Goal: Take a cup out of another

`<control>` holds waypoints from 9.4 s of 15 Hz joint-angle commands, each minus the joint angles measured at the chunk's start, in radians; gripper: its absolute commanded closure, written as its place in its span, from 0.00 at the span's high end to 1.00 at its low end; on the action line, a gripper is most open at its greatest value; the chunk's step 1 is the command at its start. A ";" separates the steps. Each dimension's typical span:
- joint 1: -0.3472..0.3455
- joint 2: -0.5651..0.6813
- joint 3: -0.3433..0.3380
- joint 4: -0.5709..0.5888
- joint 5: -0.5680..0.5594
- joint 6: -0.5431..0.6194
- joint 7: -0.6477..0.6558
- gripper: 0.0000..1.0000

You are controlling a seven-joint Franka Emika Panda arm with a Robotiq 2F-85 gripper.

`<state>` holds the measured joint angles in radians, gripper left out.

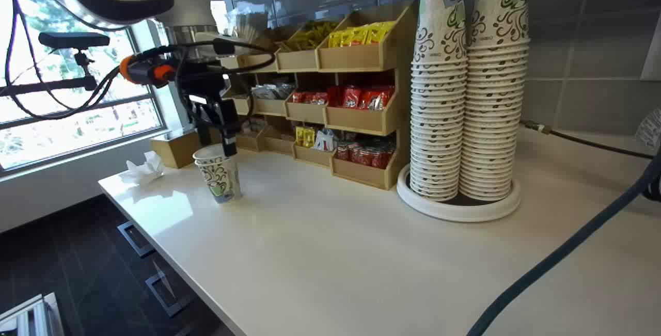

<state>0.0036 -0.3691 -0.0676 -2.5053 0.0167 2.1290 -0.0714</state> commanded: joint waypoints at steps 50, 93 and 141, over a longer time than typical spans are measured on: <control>0.034 0.095 0.105 0.023 0.080 0.152 0.158 0.12; -0.061 -0.186 -0.062 0.149 0.134 -0.091 0.145 0.01; -0.121 0.078 -0.108 -0.056 0.131 0.245 0.048 0.01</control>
<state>-0.1070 -0.2960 -0.1874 -2.5465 0.1516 2.3403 -0.0132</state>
